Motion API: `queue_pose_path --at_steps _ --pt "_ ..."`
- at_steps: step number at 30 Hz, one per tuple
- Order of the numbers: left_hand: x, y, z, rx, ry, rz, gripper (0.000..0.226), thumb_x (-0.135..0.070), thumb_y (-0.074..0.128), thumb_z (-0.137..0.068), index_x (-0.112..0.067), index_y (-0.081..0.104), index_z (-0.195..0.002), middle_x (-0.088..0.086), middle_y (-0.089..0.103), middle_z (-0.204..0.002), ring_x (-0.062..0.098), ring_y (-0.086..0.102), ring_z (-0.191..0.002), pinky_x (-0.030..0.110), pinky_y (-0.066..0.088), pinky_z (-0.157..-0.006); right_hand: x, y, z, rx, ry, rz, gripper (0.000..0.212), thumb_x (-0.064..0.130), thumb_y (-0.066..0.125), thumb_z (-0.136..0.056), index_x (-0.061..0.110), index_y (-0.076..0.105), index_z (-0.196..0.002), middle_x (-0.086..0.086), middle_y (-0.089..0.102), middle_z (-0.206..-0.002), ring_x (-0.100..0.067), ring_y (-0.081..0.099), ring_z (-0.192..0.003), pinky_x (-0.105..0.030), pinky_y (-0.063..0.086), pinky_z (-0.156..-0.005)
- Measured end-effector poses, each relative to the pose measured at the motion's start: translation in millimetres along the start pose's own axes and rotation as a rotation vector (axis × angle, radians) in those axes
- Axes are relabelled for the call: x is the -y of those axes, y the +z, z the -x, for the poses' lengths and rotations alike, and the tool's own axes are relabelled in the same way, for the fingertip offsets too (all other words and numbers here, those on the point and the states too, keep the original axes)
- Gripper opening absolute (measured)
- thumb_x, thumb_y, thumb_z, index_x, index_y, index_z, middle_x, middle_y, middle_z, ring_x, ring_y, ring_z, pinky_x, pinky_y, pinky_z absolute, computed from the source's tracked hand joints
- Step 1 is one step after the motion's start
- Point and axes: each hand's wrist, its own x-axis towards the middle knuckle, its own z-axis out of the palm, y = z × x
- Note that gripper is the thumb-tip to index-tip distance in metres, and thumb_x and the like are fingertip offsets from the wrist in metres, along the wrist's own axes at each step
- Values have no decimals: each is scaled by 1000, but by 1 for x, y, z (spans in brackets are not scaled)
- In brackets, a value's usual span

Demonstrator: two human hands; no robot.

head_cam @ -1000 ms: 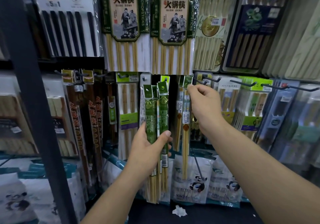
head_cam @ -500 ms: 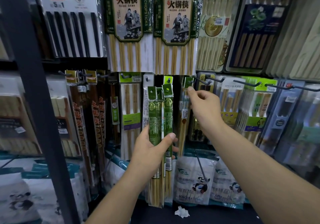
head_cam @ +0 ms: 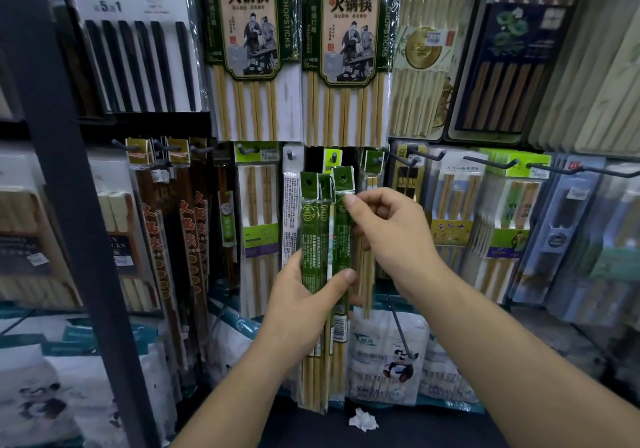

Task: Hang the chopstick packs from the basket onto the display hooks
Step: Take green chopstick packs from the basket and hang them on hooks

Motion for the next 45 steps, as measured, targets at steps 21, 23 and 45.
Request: queue_pose_path --at_steps 21,23,45 --pt "2 -1 0 -71 -187 116 48 -26 64 -100 -1 46 -138 3 74 -82 14 71 -72 34 61 -58 17 -7 -22 -230 57 -145 25 24 62 -101 18 64 -77 1 47 -67 -14 44 -67 -31 42 -68" --pt "3 -2 -2 -60 -203 138 62 -23 64 -101 2 34 -150 0 73 -81 15 70 -73 34 61 -59 17 -7 -25 -231 72 -145 27 24 62 -101 18 63 -74 1 45 -66 -14 43 -67 -29 42 -70" --pt "4 -3 -1 -38 -180 185 69 -23 65 -101 8 28 -151 0 72 -78 15 67 -69 33 59 -59 -7 -2 -45 -325 37 -68 38 24 64 -98 12 50 -65 16 35 -48 -3 34 -45 -1 41 -56"
